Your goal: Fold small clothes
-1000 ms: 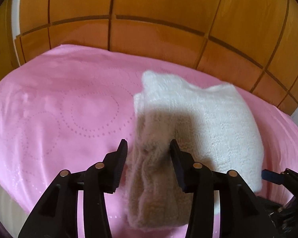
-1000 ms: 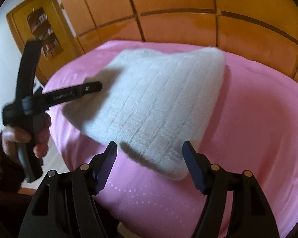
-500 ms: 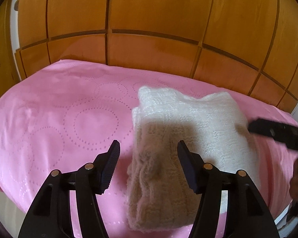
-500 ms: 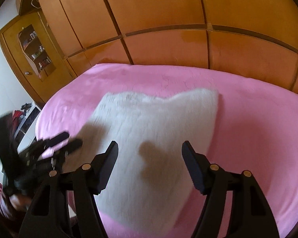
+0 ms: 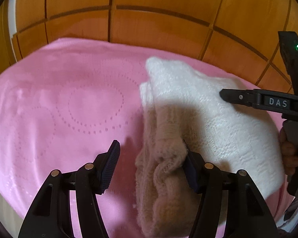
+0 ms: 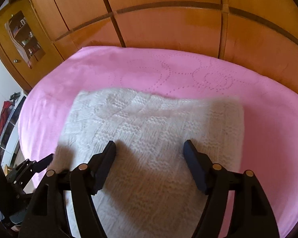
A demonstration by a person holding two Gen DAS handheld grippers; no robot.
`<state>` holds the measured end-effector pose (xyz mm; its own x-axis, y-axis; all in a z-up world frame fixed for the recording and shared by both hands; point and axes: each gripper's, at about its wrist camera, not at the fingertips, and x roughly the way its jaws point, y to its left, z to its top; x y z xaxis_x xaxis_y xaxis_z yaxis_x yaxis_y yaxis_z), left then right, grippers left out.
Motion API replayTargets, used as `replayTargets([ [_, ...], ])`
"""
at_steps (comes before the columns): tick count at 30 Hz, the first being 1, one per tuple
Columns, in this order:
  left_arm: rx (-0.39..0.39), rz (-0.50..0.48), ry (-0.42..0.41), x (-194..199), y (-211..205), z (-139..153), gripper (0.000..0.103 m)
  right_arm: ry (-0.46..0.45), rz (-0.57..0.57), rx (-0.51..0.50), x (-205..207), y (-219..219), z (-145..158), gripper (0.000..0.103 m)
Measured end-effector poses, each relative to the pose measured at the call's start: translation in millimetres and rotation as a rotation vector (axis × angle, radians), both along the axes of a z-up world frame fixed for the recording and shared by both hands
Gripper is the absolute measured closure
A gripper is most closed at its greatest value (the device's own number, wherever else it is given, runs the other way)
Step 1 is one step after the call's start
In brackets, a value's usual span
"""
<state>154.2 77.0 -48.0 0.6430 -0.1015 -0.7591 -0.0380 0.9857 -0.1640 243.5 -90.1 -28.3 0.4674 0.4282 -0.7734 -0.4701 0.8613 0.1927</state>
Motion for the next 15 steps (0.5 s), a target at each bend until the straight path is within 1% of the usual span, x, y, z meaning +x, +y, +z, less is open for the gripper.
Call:
replayTargets([
  [2,-0.035,0.003,0.000,-1,6,-4,0.043,-0.003,-0.001,0.013,-1,0,2,0.027],
  [3,-0.040,0.000,-0.003,-1,7,-5,0.043,-0.007,0.010,0.043,-5,-5,7,0.024],
  [4,-0.044,-0.003,-0.007,-2,8,-6,0.043,-0.009,0.017,0.080,-8,-11,12,0.022],
  [5,-0.060,-0.008,-0.010,-3,11,-7,0.043,-0.011,0.014,0.141,-12,-22,18,0.019],
  [6,-0.075,-0.013,-0.012,-4,12,-8,0.043,-0.009,0.002,0.206,-16,-37,24,0.012],
  [8,-0.111,-0.025,-0.013,-3,17,-10,0.043,-0.013,-0.049,0.277,-23,-65,27,0.010],
  [11,-0.196,-0.043,-0.008,-2,27,-14,0.043,0.025,-0.120,0.322,-29,-102,12,0.010],
  [13,-0.218,-0.046,-0.004,-1,30,-15,0.038,0.077,-0.112,0.329,-32,-113,-6,0.010],
  [14,-0.231,-0.049,-0.002,-1,31,-16,0.038,0.104,-0.100,0.332,-33,-114,-14,0.010],
  [15,-0.250,-0.054,0.003,-1,33,-17,0.038,0.137,-0.087,0.355,-34,-114,-24,0.010],
])
